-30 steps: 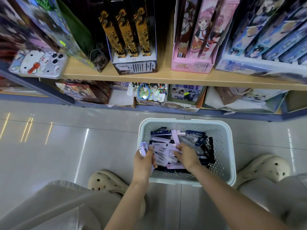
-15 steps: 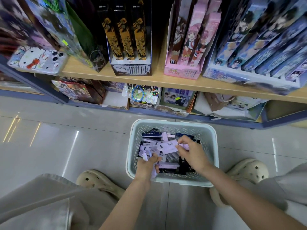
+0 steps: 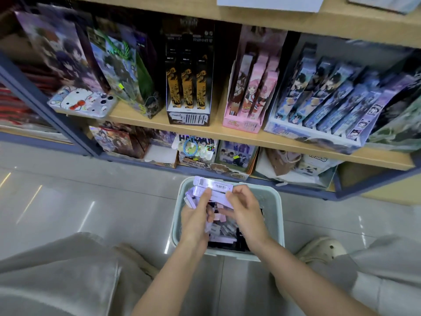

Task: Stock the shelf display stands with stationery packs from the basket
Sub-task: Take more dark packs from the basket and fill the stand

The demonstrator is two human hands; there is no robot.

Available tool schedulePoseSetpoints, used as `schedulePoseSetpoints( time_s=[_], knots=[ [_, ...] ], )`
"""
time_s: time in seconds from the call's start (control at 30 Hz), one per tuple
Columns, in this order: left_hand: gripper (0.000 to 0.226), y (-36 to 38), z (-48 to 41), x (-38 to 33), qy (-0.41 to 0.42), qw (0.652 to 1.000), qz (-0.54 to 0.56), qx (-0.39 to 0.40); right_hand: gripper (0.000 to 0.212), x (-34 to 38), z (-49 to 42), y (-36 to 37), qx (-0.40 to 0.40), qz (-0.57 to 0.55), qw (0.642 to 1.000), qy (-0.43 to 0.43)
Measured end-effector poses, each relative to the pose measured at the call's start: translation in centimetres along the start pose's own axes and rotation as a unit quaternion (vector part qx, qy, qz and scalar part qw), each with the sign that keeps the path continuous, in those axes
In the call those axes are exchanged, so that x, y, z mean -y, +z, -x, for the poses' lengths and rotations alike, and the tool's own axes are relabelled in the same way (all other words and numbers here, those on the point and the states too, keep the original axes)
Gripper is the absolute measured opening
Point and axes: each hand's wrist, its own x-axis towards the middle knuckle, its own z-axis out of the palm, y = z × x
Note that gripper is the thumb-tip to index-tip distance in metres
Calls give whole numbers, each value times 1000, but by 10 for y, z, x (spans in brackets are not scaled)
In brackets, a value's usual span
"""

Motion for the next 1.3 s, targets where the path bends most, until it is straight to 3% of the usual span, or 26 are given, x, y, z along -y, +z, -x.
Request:
schedulePoseSetpoints(
  time_s=[0.13, 0.33, 0.5, 0.6, 0.77, 0.9, 1.07, 1.2, 1.3],
  knots=[
    [32, -7, 11, -30, 21, 1000, -11, 5, 19, 29, 6, 1, -50, 21, 998, -39],
    [19, -16, 24, -65, 59, 992, -87, 65, 25, 75, 8, -8, -47, -40, 992, -109],
    [14, -10, 33, -88, 85, 985, -99, 111, 23, 107, 0, -17, -10, 75, 989, -129],
    [16, -8, 32, -104, 101, 980, -119, 122, 24, 118, 0, -15, 26, 137, 983, -121],
    [18, -1, 40, -117, 110, 964, -179, 166, 18, 133, 2, -4, 35, 45, 997, -51],
    [17, 4, 48, -123, 111, 949, -207, 209, 13, 138, 8, 12, 22, 100, 994, -40],
    [17, 4, 45, -150, 144, 945, -212, 204, 26, 159, 12, 18, 68, 285, 940, -173],
    [19, 7, 43, -182, 185, 941, -199, 202, 22, 186, 12, 14, 103, 402, 890, -190],
    [20, 12, 39, -202, 212, 937, -185, 205, 36, 209, 14, 11, 57, 436, 867, -235]
  ],
)
